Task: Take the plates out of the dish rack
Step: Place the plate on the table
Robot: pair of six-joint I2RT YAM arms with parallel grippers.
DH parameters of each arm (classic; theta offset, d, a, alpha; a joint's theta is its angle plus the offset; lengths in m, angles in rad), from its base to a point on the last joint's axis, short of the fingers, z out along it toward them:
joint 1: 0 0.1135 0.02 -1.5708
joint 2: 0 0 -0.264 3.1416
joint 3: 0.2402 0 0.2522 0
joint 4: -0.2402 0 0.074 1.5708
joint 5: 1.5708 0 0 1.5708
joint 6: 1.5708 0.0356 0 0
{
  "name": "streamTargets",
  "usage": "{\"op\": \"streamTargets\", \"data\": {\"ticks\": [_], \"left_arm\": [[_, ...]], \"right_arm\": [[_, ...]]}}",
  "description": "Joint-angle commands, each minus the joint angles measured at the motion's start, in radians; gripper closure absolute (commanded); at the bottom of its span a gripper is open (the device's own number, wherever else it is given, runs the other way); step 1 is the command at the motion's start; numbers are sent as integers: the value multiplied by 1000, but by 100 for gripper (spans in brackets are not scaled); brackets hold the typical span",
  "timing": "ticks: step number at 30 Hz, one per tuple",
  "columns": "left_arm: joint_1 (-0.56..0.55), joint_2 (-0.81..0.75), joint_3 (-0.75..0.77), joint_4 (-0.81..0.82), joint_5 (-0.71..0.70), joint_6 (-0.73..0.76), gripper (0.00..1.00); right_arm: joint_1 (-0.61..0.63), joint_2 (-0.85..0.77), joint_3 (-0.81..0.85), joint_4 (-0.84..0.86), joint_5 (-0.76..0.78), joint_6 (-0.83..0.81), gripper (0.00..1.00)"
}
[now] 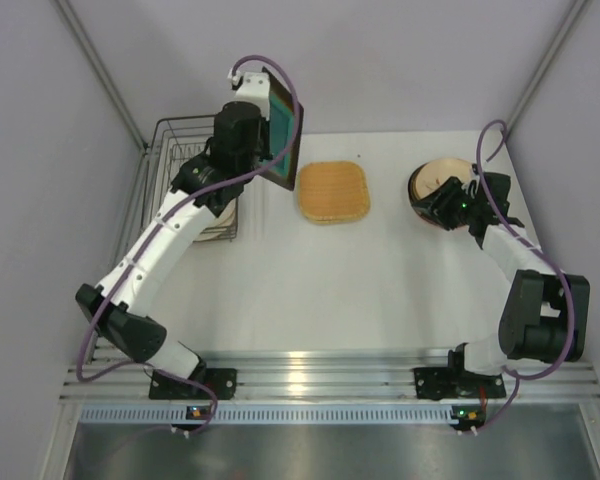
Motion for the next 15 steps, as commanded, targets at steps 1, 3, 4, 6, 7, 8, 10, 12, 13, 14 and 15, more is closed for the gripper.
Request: {"op": "streamTargets", "data": {"ticks": [1,3,4,6,7,8,10,12,13,14,15], "left_arm": [[10,-128,-116,105,332,-246,100],[11,-171,-188,123,466,-288,100],[17,-185,-269,138,511,-302,100],[31,-226,-352,196,654,-344,100],[49,-240,-432,216,762,-359,100],[59,-255,-473,242,823,-371,100],[95,-300,-587,313,985,-408,100],[126,-336,-650,362,1094,-465,100],[157,-346,-703,396,1162,-485,100],[169,-356,-731,417,1194,-502,100],[180,-373,-757,436,1217,-532,100]], "right_arm": [[5,-30,-5,52,-12,-1,54],[5,-40,-14,51,-8,-4,54],[5,-41,-18,51,-6,-4,54],[5,-47,-25,51,-8,-6,54],[5,-50,-26,45,-6,-7,54],[5,-52,-26,42,-3,-10,54],[5,-60,-31,42,0,-12,55],[5,-61,-34,34,5,-13,54],[5,-61,-35,31,6,-13,54],[5,-63,-35,31,8,-12,55],[5,-63,-35,31,9,-13,54]]}}
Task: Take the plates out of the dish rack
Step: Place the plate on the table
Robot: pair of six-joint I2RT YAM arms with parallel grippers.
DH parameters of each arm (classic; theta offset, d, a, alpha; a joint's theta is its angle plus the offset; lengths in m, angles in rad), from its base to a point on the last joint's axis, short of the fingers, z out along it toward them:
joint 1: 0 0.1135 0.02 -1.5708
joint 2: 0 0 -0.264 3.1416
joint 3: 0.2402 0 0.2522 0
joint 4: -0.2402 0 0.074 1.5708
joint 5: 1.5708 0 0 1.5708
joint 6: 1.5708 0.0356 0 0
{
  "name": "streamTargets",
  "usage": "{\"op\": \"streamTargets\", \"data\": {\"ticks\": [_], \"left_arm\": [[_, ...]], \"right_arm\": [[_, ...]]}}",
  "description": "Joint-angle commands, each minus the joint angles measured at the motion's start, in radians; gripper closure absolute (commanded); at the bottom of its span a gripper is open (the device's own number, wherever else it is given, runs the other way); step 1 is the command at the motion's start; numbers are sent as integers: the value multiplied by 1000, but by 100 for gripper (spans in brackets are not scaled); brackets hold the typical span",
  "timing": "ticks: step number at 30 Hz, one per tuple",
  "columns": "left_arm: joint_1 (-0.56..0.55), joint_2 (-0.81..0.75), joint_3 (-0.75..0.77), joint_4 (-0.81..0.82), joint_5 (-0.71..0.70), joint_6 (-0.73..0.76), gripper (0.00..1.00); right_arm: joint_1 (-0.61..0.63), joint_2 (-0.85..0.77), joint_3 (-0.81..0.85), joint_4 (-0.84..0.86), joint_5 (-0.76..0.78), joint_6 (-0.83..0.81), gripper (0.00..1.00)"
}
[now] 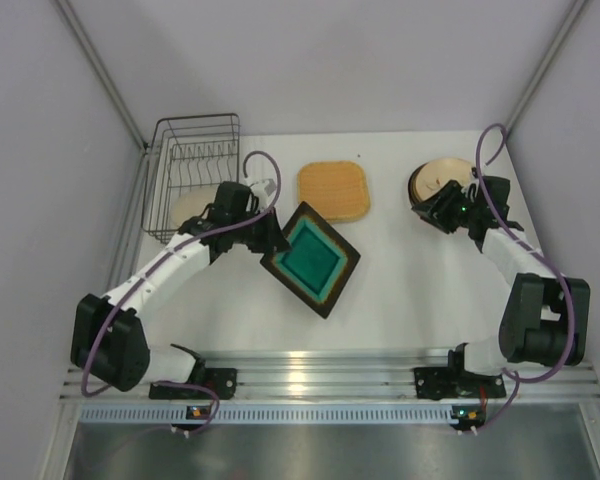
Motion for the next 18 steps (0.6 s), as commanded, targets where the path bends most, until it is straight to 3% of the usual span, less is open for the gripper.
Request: {"op": "streamTargets", "data": {"ticks": [1,6,15,18], "left_arm": [[61,-159,-39,408,292,-159,100],[65,-140,-182,504,338,-242,100],[4,-149,-435,723,29,-369,100],[-19,-118,-477,796,-5,-409,100]], "right_arm": [[5,-42,-2,22,9,-11,55],[8,-40,9,12,15,-10,55],[10,-42,9,-11,33,-24,55],[11,-37,10,-10,32,-24,55]]}}
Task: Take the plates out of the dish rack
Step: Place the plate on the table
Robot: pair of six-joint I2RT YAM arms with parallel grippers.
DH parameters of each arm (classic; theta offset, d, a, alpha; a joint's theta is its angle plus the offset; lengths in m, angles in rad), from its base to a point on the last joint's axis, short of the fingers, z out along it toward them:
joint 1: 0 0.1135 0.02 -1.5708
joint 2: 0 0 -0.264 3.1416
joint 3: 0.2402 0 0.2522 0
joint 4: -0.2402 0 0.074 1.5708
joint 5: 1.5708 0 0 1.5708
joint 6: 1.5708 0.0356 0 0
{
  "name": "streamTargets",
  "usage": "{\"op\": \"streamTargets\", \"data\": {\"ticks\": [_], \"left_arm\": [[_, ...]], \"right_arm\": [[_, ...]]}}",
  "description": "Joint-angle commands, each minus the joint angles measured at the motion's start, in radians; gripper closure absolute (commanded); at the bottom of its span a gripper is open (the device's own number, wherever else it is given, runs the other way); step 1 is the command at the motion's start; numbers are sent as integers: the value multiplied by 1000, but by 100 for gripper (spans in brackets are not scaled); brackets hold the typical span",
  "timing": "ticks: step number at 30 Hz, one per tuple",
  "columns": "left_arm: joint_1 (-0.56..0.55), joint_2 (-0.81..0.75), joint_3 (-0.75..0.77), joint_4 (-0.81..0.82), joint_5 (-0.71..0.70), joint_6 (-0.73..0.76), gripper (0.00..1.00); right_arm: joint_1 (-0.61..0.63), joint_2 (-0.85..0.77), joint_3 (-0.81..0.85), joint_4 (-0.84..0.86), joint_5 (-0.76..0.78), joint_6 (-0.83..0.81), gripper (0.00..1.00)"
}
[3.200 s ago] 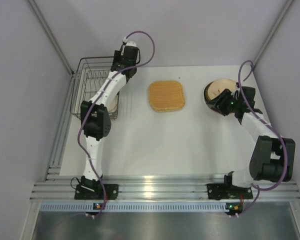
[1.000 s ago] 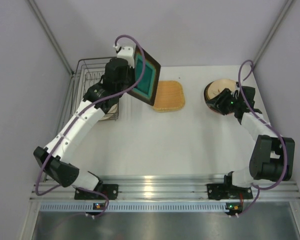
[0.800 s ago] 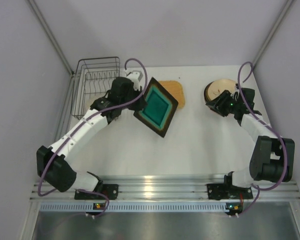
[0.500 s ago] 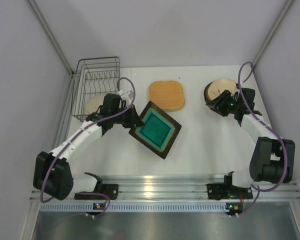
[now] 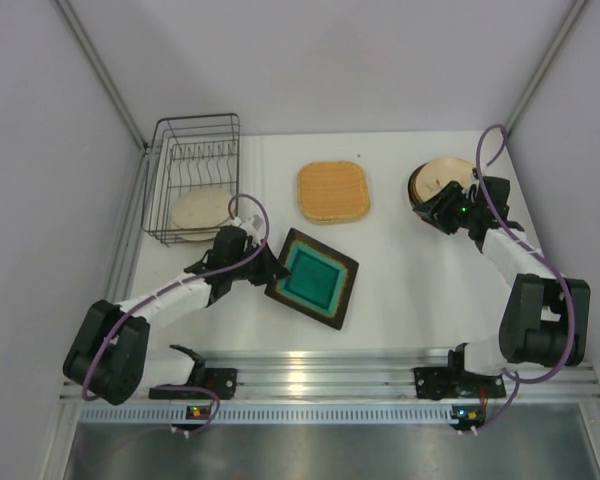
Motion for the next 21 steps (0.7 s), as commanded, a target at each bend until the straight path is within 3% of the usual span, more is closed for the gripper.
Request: {"op": "streamTargets", "data": {"ticks": [1,10,15,21], "left_arm": [[-31,-18,1,337,-12,-123,100],[-71,44,-104,482,-187,-254,100],[-116,140,-150,558,-241,-383,100],[-117,215,-138,547,-244,-433,100]], "right_arm": [[9,-31,10,5,8,-22,55],[11,-26,9,1,12,-27,55],[11,-23,12,-7,14,-34,55],[11,-26,14,-21,18,-45,55]]}}
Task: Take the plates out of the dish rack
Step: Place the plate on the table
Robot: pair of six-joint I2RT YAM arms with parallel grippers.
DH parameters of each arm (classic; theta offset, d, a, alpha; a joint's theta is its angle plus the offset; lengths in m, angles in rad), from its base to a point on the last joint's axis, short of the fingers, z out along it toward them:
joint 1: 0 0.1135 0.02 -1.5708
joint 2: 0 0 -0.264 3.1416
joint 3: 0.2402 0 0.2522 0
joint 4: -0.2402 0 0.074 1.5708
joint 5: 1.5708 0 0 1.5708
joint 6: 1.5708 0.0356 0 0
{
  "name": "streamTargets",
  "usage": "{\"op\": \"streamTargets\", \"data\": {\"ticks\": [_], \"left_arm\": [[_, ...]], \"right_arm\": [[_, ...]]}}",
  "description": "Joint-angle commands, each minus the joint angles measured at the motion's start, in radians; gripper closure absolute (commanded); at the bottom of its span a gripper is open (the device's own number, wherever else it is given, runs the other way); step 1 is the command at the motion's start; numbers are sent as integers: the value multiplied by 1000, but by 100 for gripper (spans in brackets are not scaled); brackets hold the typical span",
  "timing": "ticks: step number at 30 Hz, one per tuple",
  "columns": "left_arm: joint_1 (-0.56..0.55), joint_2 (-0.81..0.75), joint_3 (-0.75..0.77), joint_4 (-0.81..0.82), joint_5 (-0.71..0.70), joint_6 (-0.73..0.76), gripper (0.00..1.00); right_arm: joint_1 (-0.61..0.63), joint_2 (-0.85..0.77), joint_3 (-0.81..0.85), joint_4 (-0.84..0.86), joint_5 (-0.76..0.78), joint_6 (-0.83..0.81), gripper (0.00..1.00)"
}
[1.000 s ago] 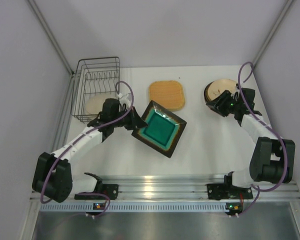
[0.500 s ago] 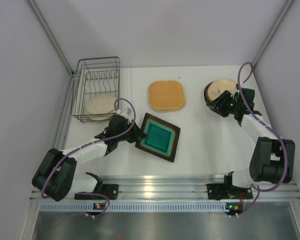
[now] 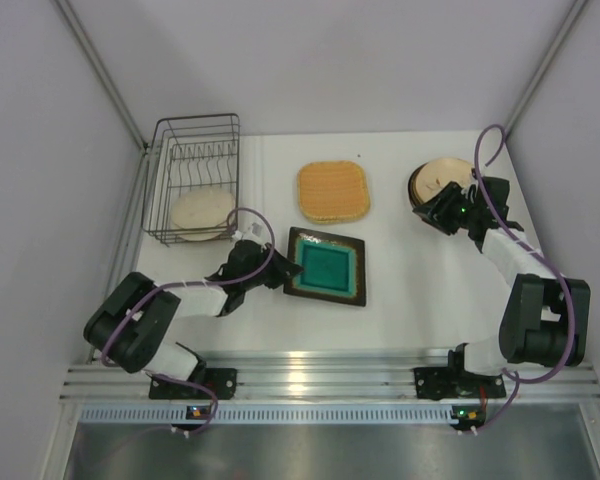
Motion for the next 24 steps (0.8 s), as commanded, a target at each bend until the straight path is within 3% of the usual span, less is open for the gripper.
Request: {"op": "streamTargets", "data": {"ticks": [1,8,13,18,24], "left_arm": [[-2,34,9,66,-34,-70,97],[-4,82,9,59,-31,-112,62],[-4,96,3,56,-36,-135,56],[-4,79,14,0,-36,-132,41],[-4,60,112,-296,-72,-67,32]], "right_arm": [[6,-26,14,-15,13,-23,55],[6,-26,15,-18,13,-28,55],[6,-23,23,-24,12,-32,55],[6,-22,24,-29,13,-35,55],[6,-11,20,-21,13,-31,55]]}}
